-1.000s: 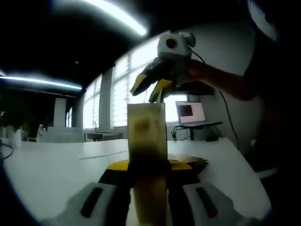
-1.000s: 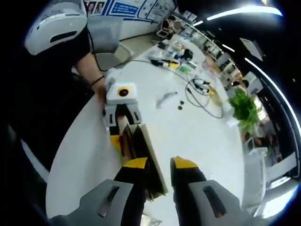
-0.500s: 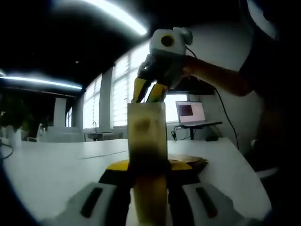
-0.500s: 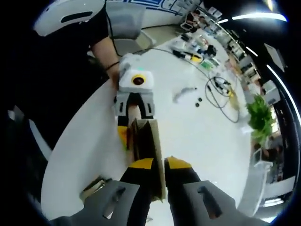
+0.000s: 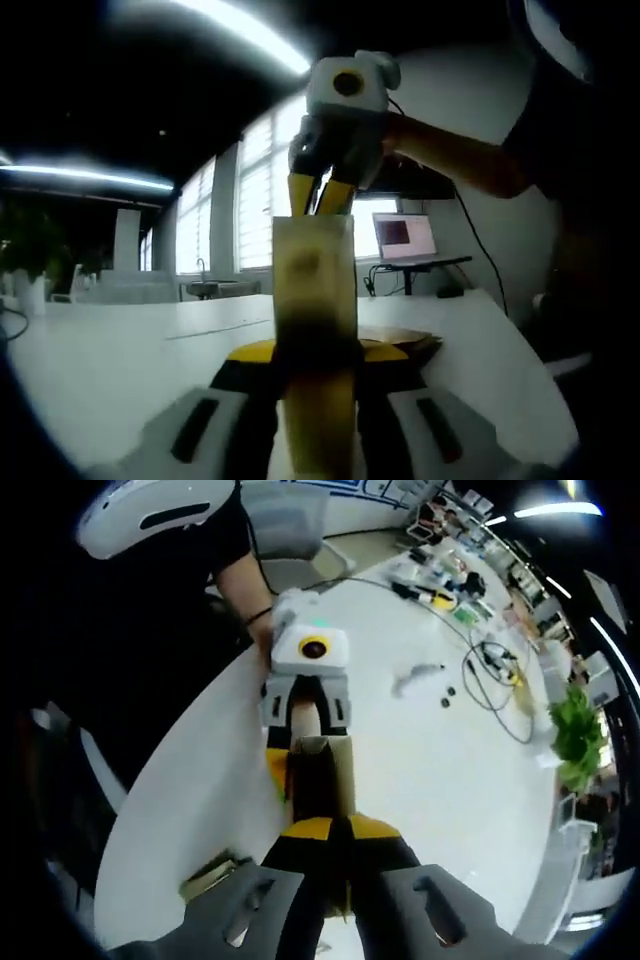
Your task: Extract single mask from mask box in order stack masks on table
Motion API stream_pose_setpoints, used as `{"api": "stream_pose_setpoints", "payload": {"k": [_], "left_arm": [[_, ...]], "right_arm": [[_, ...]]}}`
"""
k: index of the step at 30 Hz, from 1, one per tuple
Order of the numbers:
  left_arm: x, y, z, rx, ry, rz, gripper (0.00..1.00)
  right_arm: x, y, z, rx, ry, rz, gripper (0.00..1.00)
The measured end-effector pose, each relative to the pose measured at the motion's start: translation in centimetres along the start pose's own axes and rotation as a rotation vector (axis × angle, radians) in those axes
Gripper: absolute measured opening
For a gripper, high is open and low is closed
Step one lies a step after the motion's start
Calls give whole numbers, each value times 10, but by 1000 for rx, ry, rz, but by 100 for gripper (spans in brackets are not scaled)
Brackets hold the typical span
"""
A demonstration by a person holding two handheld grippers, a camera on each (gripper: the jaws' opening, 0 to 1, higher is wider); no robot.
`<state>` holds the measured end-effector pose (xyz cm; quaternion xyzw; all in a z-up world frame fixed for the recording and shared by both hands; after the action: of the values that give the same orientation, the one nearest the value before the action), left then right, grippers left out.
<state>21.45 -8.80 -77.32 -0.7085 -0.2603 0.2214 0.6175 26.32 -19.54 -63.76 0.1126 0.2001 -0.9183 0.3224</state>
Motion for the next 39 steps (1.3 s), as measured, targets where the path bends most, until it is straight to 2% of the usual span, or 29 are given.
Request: {"api": "stream_pose_setpoints", "payload": {"k": [9,19,26,30,32,39], "left_arm": [[0,0,-1,3,2,-8,31],[0,1,-1,5,3,-8,32],[0,1,-1,9,0,-8,32],[0,1,-1,11,-4,-7,32],[0,2,0,13,-10,-5,32],[-1,1,0,13,-10,-4,32]], "right_arm": [[0,1,-12,-2,-26,-3,0],[1,4,-10,-19,23,-41,0],[4,3,0,-47,51,-49,0],[4,1,9,-68,97,-70,0],[4,0,14,-84,151,-74,0],[14,4,28,-135,213,-103,0]]}}
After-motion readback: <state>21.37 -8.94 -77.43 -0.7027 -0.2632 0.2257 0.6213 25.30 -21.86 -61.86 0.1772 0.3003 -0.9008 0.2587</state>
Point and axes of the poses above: the point that each gripper's makers call its tool centre point, and the gripper's own axes: z roughly backward along the fingers, x roughly to its left, y roughly out of its underside, the point moved 8 cm from there along z, roughly backward along the fingers, and after that the axes turned 3 degrees about z, right-handed, at the moved point
